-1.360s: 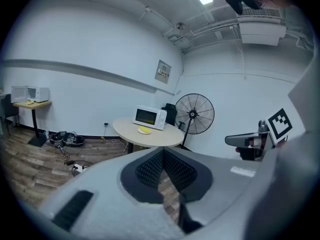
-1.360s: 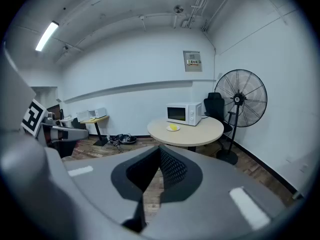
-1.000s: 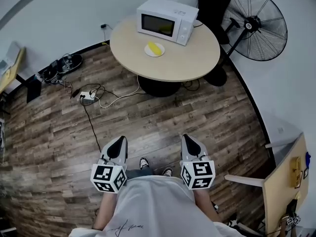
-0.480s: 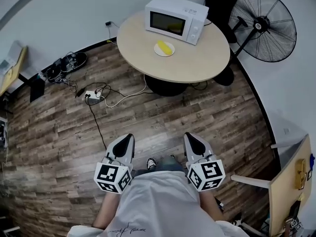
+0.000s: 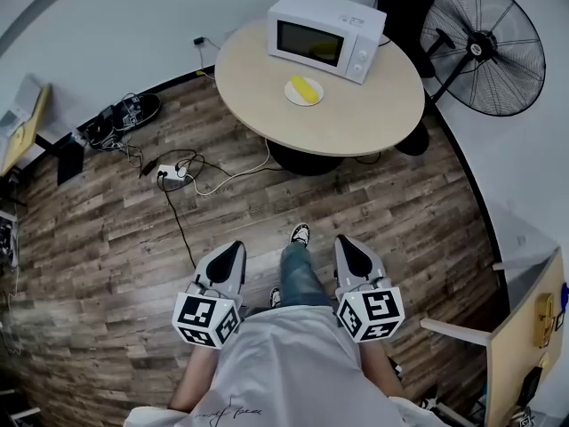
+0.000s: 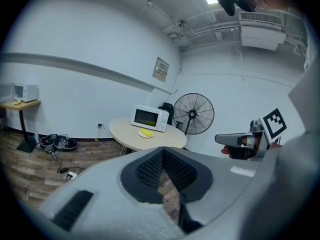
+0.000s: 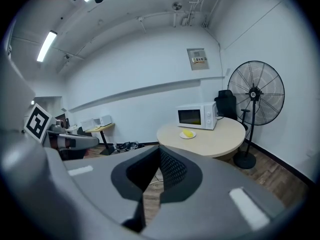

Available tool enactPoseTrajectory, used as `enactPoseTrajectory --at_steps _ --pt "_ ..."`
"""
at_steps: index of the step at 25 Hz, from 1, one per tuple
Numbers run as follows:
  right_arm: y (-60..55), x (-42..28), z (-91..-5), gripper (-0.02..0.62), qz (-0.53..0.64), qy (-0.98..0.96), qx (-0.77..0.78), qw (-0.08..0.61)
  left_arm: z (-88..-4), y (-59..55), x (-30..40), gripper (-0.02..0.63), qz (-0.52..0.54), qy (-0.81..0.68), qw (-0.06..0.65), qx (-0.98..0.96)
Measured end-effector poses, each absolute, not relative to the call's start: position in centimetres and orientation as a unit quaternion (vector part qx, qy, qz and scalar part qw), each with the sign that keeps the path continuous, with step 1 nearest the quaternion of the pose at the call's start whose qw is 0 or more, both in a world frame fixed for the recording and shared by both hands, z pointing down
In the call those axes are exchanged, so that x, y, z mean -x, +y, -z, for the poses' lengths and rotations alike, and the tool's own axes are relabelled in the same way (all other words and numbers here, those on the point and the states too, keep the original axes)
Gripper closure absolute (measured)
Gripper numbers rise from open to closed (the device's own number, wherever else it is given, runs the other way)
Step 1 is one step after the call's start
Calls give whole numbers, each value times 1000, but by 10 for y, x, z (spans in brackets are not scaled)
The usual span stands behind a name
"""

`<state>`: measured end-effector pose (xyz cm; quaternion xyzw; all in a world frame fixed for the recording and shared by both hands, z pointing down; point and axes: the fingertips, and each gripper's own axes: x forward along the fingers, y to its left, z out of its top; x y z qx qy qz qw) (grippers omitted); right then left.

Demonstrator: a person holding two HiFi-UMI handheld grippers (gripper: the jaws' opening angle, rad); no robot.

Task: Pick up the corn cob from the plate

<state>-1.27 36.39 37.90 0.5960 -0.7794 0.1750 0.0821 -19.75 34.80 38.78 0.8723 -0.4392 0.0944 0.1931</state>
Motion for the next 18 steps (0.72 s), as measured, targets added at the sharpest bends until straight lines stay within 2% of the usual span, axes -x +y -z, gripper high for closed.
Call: enactPoseTrajectory --at_steps 18 --pt "240 6 -386 584 -177 -785 -586 95 -388 227 183 617 -94 -439 195 -872"
